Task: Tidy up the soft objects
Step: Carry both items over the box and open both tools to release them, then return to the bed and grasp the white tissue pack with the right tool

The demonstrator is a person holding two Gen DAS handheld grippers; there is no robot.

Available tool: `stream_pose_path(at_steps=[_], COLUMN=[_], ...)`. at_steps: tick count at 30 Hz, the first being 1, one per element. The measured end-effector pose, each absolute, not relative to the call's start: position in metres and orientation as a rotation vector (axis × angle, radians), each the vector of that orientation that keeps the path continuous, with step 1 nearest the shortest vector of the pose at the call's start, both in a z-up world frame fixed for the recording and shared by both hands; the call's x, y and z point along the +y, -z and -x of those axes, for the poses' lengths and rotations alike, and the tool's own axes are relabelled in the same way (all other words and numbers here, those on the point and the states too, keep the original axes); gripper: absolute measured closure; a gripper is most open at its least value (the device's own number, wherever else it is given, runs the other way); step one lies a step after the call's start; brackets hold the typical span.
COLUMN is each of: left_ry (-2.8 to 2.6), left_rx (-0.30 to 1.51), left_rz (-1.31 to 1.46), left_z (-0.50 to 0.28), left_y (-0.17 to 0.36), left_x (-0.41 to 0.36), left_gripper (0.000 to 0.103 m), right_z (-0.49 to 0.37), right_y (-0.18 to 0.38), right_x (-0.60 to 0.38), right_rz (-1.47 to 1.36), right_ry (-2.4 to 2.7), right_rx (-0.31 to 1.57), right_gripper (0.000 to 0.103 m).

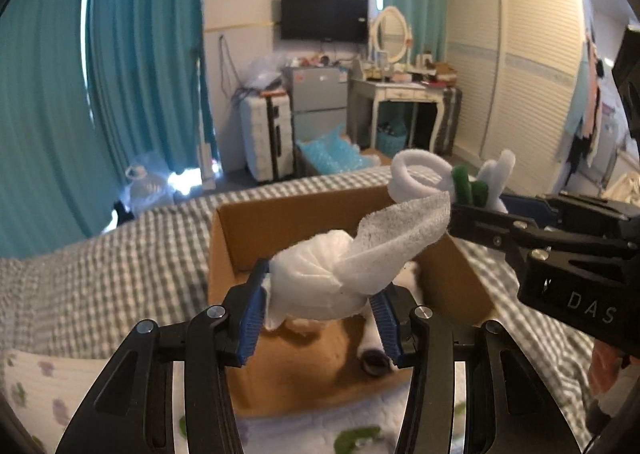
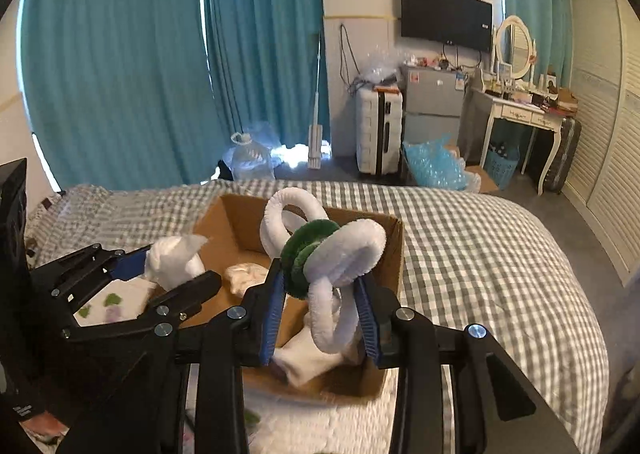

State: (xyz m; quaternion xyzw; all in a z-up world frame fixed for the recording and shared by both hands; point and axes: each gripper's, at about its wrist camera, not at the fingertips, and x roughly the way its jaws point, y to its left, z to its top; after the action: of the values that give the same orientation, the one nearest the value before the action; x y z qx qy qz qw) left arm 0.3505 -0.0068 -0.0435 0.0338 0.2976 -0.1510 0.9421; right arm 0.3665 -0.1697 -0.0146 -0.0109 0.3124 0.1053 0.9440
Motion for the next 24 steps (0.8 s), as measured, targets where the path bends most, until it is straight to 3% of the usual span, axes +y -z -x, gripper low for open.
stream_pose_path(at_steps=[2, 4, 6, 7, 15, 24], left_ry=[0.306, 0.299, 0.265, 0.261, 0.211, 0.161], left_rx=[0.620, 0.634, 0.645, 0.636, 0.625, 0.460], left_rz=[-0.064, -0.077, -0.099, -0.105, -0.131, -0.084], left_z=[-0.358, -0.368, -0.371, -0.373, -0.356, -0.249], left_y=[0.053, 0.059, 0.064, 0.065, 0.052, -0.062], left_x=[-0.005, -0.008, -0.010, -0.013, -0.015, 0.009], left_gripper=[0.053, 0.050, 0.035, 0.027, 0.025, 0.025], right_z=[-0.377, -0.386, -0.391, -0.392, -0.369, -0.276], right_y=[0.025, 0.034, 0.040, 0.043, 0.028, -0.060], right_x=[-0.171, -0.173, -0.177, -0.180, -0.197, -0.205], right_rz=[0.025, 0.018, -0.004, -0.018, -0.020, 0.044], right_ry=[-0.203, -0.187, -0.195, -0.188, -0.175, -0.175], right_rx=[0.637, 0.628, 0.622, 0.618, 0.597, 0.512], right_gripper=[0.066, 0.053, 0.025, 0.022, 0.014, 0.009])
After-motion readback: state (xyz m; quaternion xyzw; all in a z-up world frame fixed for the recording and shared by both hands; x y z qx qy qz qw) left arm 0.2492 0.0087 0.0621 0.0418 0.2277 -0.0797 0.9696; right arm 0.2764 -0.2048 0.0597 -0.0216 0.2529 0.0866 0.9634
